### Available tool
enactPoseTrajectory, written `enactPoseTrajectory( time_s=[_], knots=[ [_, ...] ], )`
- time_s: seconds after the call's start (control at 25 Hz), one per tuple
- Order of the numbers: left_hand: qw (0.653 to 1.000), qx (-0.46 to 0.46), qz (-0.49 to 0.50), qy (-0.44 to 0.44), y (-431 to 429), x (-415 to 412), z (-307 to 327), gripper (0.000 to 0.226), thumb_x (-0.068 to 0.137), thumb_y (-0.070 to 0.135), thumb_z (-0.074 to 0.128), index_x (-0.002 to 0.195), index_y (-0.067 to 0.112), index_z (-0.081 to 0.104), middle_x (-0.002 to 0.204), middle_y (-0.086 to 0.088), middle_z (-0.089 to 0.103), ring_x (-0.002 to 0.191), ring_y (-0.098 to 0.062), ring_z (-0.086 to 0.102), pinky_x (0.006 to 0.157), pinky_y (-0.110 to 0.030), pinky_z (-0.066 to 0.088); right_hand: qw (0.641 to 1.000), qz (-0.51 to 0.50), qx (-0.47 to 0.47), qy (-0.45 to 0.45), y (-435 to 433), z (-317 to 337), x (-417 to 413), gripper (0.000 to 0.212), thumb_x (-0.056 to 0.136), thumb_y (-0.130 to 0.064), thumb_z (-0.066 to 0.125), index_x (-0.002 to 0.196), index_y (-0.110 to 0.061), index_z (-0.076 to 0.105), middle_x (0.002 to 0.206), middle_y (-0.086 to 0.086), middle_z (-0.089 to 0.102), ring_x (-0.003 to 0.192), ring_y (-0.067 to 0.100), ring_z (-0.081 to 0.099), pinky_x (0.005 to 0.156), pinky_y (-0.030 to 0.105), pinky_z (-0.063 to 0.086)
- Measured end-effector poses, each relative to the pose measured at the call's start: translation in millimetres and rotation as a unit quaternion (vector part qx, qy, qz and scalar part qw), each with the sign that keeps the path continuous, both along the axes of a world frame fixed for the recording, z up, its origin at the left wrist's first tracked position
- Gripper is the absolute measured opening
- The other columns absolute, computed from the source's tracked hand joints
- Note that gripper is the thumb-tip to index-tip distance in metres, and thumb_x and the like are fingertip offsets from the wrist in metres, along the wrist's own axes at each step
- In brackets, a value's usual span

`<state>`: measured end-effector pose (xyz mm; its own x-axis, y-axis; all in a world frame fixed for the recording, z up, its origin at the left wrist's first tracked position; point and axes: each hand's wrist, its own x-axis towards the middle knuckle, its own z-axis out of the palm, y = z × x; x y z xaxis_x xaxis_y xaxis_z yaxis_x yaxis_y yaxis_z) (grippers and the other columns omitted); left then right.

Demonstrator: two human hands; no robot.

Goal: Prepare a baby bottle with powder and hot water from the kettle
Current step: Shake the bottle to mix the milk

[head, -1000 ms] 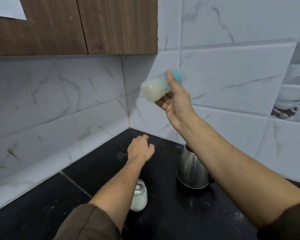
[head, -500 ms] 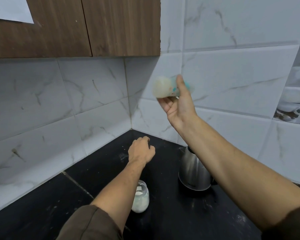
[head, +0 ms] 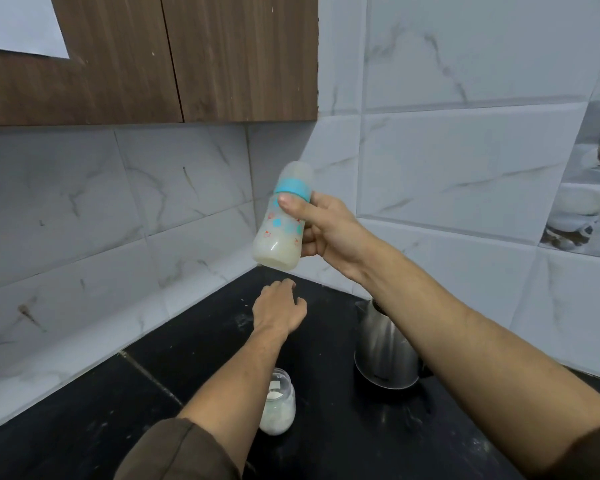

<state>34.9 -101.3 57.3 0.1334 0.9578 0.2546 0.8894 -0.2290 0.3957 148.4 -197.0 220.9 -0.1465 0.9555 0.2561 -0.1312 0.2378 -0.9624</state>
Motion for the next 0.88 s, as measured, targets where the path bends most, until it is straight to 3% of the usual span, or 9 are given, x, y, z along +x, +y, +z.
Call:
enactPoseTrajectory(
  time_s=[0.08,0.2,0.24,0.36,0.44,0.56,0.6,0.76,0.88],
  knots=[
    [1.0,0.006,-0.002,-0.001,-2.1,0.6,4.0,0.047,0.096,0.034,0.058,0.142,0.021,0.057,0.133,0.0,0.063,0.122,-0.022,0.059,0.093,-0.041,0.055,0.994,-0.027,-0.002,0.108,4.8,8.5,1.9,0.05,0.094,-0.043,0.073,0.129,-0.009,0.062,0.113,0.013,0.074,0.094,0.025,0.077,0.072,0.036,0.063],
    [1.0,0.008,-0.002,-0.004,-4.2,-1.0,3.0,0.047,0.096,0.032,0.058,0.141,0.02,0.058,0.133,-0.001,0.064,0.122,-0.023,0.059,0.094,-0.042,0.056,0.937,-0.094,-0.025,0.335,17.5,11.4,7.9,0.049,0.096,-0.042,0.074,0.131,-0.01,0.061,0.127,0.019,0.07,0.104,0.029,0.076,0.072,0.036,0.064],
    [1.0,0.007,0.0,-0.002,-4.5,-1.7,2.9,0.047,0.096,0.032,0.058,0.141,0.02,0.058,0.133,-0.001,0.064,0.122,-0.022,0.059,0.094,-0.042,0.056,0.95,-0.086,-0.028,0.297,17.3,11.9,8.6,0.049,0.095,-0.042,0.074,0.131,-0.01,0.061,0.125,0.018,0.07,0.102,0.028,0.076,0.071,0.036,0.064],
    [1.0,-0.001,0.001,0.012,-1.4,-2.6,1.6,0.047,0.097,0.034,0.057,0.142,0.021,0.056,0.133,0.0,0.062,0.122,-0.021,0.058,0.094,-0.041,0.055,0.999,-0.049,-0.003,0.002,6.6,6.1,4.6,0.05,0.094,-0.041,0.076,0.13,-0.008,0.063,0.113,0.014,0.074,0.092,0.025,0.077,0.069,0.034,0.062],
    [1.0,0.007,-0.003,0.016,2.7,-1.6,0.4,0.047,0.097,0.034,0.057,0.142,0.021,0.056,0.133,0.0,0.062,0.122,-0.021,0.058,0.094,-0.041,0.055,0.997,-0.064,-0.007,0.04,11.1,8.8,5.9,0.047,0.094,-0.041,0.075,0.127,-0.009,0.064,0.114,0.015,0.074,0.091,0.025,0.078,0.069,0.035,0.063],
    [1.0,0.027,-0.004,0.015,8.0,1.5,-0.5,0.047,0.097,0.034,0.055,0.142,0.02,0.057,0.132,0.001,0.063,0.121,-0.021,0.058,0.095,-0.041,0.055,0.945,-0.145,-0.068,0.284,30.8,14.7,15.3,0.045,0.092,-0.042,0.078,0.122,-0.011,0.065,0.122,0.019,0.072,0.097,0.028,0.077,0.069,0.036,0.065],
    [0.999,0.032,-0.005,0.012,10.4,3.1,2.2,0.047,0.097,0.034,0.055,0.142,0.02,0.057,0.132,0.001,0.063,0.121,-0.021,0.057,0.094,-0.041,0.055,0.946,-0.149,-0.083,0.276,33.4,15.3,17.5,0.046,0.091,-0.042,0.078,0.122,-0.011,0.065,0.122,0.018,0.072,0.097,0.028,0.077,0.068,0.036,0.065],
    [0.999,0.043,-0.011,0.005,15.6,9.6,22.3,0.045,0.096,0.035,0.054,0.139,0.019,0.059,0.132,-0.002,0.062,0.12,-0.024,0.057,0.093,-0.041,0.054,0.994,-0.088,-0.065,-0.029,20.2,16.4,17.3,0.054,0.091,-0.044,0.078,0.126,-0.005,0.067,0.109,0.017,0.076,0.082,0.023,0.077,0.065,0.033,0.063],
    [0.999,0.03,-0.012,0.016,9.9,11.6,19.7,0.044,0.097,0.033,0.056,0.137,0.017,0.06,0.132,-0.006,0.063,0.119,-0.027,0.057,0.092,-0.043,0.053,0.984,-0.106,-0.085,0.115,22.6,19.0,18.3,0.052,0.092,-0.046,0.074,0.128,-0.009,0.065,0.108,0.016,0.073,0.087,0.025,0.075,0.067,0.033,0.063]
  ],
)
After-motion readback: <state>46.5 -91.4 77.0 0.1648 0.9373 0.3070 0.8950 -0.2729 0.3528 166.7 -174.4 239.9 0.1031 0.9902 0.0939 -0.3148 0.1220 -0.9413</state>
